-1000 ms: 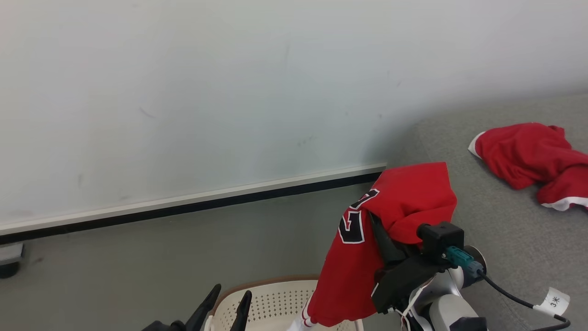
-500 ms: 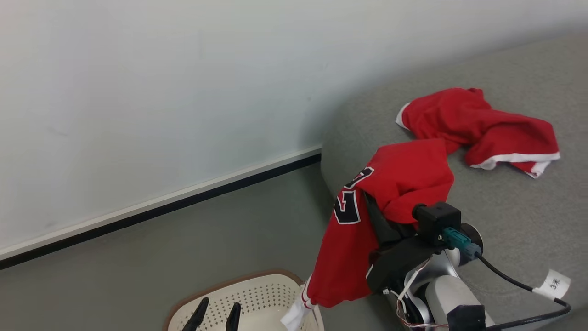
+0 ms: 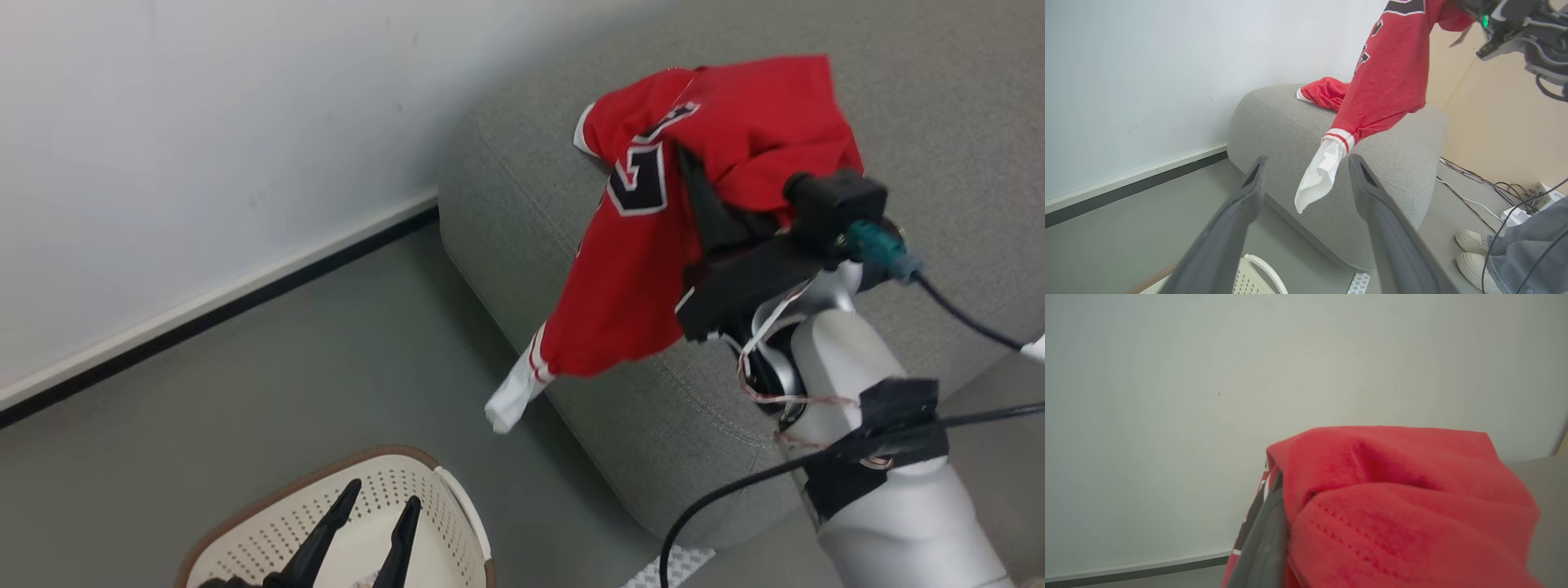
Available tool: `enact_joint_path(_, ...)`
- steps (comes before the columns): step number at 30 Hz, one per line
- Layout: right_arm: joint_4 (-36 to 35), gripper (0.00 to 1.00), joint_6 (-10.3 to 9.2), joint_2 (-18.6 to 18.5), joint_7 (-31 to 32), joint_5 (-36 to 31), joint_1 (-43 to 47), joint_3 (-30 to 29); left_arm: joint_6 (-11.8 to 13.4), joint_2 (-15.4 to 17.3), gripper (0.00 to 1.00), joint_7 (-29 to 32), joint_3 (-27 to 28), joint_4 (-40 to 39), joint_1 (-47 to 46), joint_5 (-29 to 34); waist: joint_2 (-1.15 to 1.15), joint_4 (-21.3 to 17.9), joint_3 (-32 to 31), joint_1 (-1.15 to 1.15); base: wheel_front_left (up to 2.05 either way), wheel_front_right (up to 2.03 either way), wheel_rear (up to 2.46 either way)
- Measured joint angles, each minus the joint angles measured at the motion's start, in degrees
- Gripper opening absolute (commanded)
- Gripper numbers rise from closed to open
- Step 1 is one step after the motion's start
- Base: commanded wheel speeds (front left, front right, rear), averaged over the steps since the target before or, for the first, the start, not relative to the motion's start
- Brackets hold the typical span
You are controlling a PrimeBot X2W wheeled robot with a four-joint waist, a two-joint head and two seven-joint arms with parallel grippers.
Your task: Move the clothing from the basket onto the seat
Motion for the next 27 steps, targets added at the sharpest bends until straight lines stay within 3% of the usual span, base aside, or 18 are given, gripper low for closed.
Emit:
enact_joint_path(7,7.09,0.0,0.0,-3.45,-1.59,3.76,-13.58,-2.48,-0.32,3.12,1.0,0.0,-0.96,-2.07,-3.28,1.12,0.0,-2.14,7.15,0.01,0.0,0.0,0.0)
enact_joint_path(13,12.98,0.0,0.02,-10.01,-2.55,4.55,-28.29,-5.64,-0.57,5.25,1.0,1.64,-2.94,-5.94,-5.56,2.19,0.0,-2.51,14.18,0.01,0.0,0.0,0.0)
enact_joint_path(21,19.72,0.0,0.02,-19.13,-2.79,3.99,-40.52,-12.54,1.36,6.56,1.0,5.03,-3.37,-16.3,-6.39,5.04,0.01,-0.67,23.7,0.02,0.0,0.0,0.0)
enact_joint_path(27,24.9,0.0,0.02,-25.4,-4.32,1.79,-46.54,-20.8,2.64,7.47,1.0,5.22,-3.82,-23.41,-4.74,7.32,0.01,1.88,30.71,0.01,0.0,0.0,0.0)
